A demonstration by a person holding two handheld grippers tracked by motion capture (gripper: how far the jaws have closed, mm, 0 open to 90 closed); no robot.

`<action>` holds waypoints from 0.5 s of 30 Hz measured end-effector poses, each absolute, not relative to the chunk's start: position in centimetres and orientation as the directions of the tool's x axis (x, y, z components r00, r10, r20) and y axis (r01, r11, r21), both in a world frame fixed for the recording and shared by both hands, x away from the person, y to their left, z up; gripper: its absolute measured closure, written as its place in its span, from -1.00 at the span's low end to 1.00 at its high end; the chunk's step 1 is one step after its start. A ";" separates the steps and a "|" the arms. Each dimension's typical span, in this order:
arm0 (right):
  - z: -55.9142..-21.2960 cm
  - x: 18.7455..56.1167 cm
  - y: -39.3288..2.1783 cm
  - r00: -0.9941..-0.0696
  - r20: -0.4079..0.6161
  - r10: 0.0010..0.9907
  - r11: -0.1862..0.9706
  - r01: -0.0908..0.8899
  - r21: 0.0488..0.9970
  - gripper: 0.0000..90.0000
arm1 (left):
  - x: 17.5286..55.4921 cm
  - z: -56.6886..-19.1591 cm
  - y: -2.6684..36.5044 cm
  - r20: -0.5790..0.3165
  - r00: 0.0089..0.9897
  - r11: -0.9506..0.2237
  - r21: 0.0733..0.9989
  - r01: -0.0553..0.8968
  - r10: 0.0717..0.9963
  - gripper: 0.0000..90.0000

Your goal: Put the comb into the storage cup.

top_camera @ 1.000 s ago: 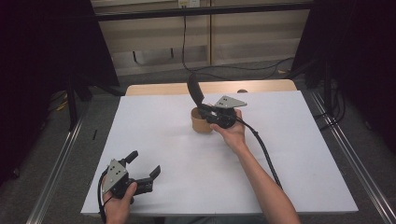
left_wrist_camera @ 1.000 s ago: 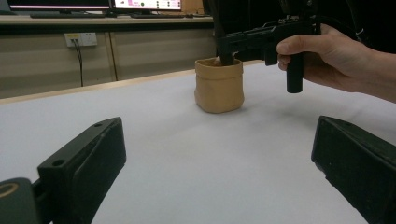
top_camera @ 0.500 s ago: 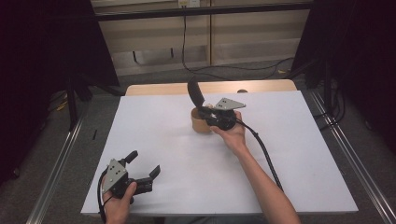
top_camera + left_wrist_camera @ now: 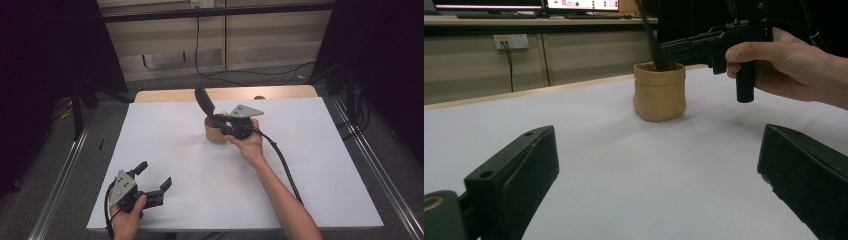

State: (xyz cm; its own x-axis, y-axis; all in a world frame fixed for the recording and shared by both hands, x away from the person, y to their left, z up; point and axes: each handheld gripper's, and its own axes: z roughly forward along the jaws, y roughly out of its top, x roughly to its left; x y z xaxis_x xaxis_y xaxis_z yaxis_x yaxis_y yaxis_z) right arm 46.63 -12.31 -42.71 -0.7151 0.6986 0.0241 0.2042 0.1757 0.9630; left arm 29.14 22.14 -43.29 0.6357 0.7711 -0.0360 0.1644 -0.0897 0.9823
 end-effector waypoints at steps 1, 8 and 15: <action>-42.7 46.6 -12.3 -0.715 0.024 0.699 0.176 0.204 0.963 0.54 | 29.1 -43.3 22.2 -0.033 0.636 -0.093 0.982 0.164 0.771 -0.93; -42.1 46.4 -12.9 -0.697 0.042 0.715 0.122 0.185 0.975 0.44 | 29.1 -43.2 22.2 -0.034 0.632 -0.090 0.983 0.163 0.774 -0.94; -41.4 45.9 -13.2 -0.694 0.049 0.719 0.117 0.189 0.975 0.20 | 29.2 -43.2 22.3 -0.036 0.626 -0.086 0.983 0.164 0.779 -0.94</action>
